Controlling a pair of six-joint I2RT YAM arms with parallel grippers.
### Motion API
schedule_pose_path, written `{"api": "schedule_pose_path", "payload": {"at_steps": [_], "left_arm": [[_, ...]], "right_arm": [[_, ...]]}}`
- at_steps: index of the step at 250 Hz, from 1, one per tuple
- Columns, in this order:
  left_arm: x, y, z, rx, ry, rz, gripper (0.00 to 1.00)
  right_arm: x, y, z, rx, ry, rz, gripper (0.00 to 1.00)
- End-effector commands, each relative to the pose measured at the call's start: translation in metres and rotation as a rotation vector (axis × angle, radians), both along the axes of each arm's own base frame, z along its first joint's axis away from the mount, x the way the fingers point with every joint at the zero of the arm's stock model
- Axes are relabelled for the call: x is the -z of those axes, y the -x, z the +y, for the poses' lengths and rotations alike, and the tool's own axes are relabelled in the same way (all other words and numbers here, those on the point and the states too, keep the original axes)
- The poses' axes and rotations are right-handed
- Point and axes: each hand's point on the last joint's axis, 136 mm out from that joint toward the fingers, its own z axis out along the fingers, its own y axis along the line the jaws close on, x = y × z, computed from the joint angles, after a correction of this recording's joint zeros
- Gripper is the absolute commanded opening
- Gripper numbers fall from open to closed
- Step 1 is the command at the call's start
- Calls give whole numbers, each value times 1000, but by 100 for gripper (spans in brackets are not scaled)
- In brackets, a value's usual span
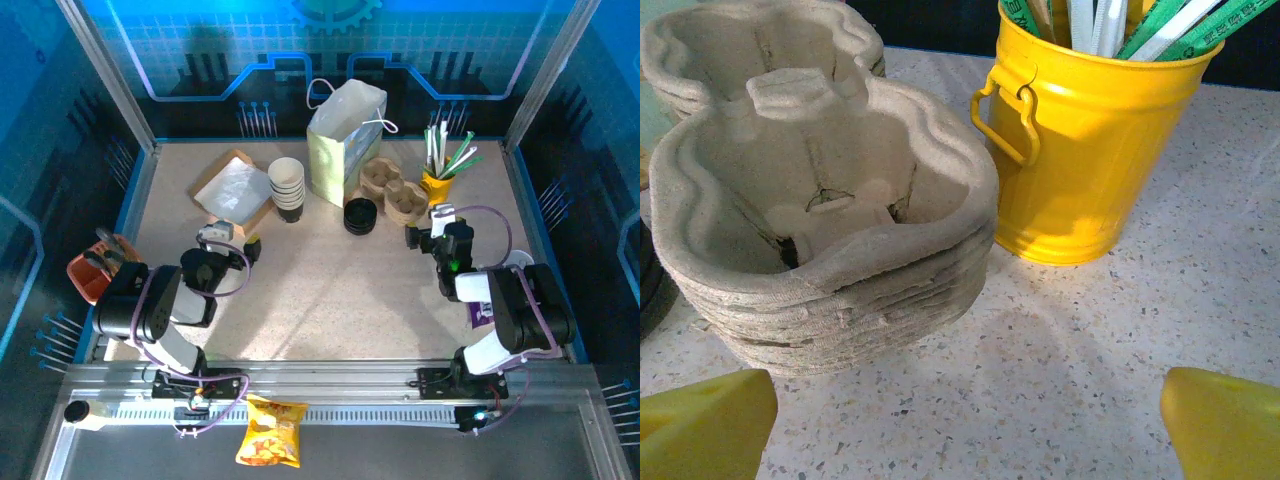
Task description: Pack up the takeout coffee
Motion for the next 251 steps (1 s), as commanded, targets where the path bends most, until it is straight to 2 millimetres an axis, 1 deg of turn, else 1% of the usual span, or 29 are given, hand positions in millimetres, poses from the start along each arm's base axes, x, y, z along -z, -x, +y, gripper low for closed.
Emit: {"api": "schedule_pose_path", "payload": {"at_steps": [1, 125, 189, 210, 251], "left_arm": [[-2, 5, -2, 24, -16, -20, 100], [-2, 4, -2, 23, -13, -20, 100], [-3, 3, 2, -2, -9, -20, 100], [-3, 2, 6, -24, -4, -20, 100], [-4, -2, 22, -122, 11, -18, 100]], "right_arm": [[-9, -4, -2, 3, -10, -39, 99], [-10, -5, -2, 4, -10, -41, 99], [-10, -5, -2, 4, -10, -41, 99], [-9, -4, -2, 4, -8, -38, 99], [-9, -4, -1, 2, -10, -38, 99]]}}
